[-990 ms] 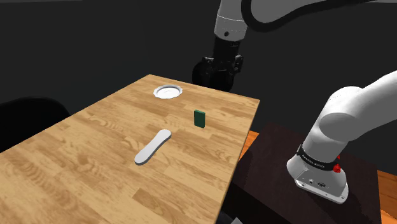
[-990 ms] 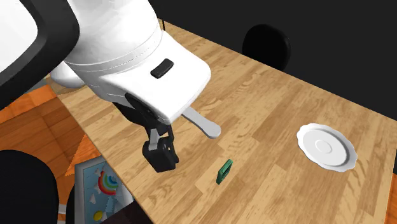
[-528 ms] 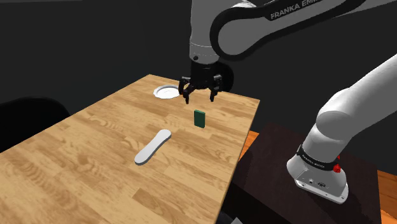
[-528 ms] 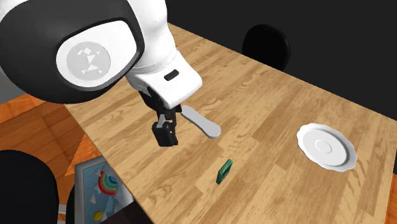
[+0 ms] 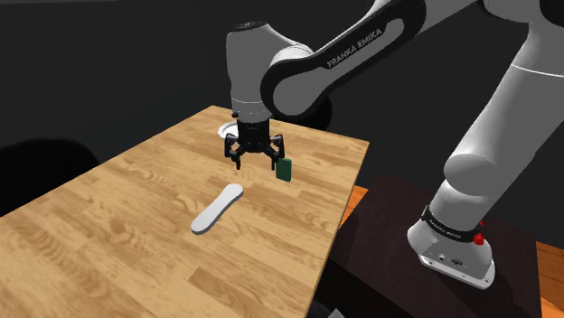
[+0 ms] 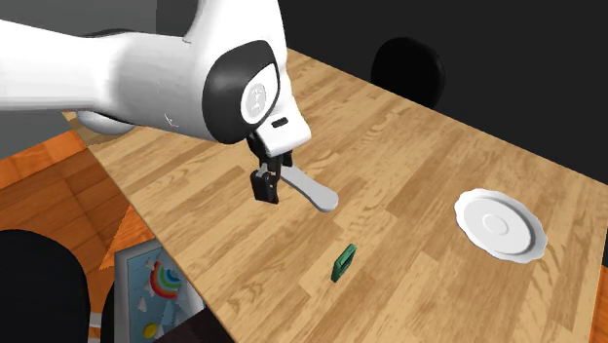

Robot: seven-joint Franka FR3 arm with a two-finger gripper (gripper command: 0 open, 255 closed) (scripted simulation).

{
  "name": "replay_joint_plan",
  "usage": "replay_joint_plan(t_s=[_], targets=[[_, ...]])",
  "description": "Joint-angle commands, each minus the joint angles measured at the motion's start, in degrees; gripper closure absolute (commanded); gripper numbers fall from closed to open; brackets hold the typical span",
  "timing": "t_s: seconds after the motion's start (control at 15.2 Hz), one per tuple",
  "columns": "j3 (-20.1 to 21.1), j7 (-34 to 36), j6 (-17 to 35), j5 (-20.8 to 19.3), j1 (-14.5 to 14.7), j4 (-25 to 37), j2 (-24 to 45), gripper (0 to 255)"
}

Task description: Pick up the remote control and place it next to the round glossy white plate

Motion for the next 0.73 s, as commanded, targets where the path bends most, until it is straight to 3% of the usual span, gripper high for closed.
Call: replay_joint_plan(t_s=[0.0,0.26,0.66], targets=[[0.87,9.38,0.50,-7.46,0.89,3.79,8.14,0],[-3.59,21.66,-0.58,-16.59,7.45,11.91,20.52,0],[-10.93,32.85,-2.93,-22.38,16.78,26.19,35.54,0]])
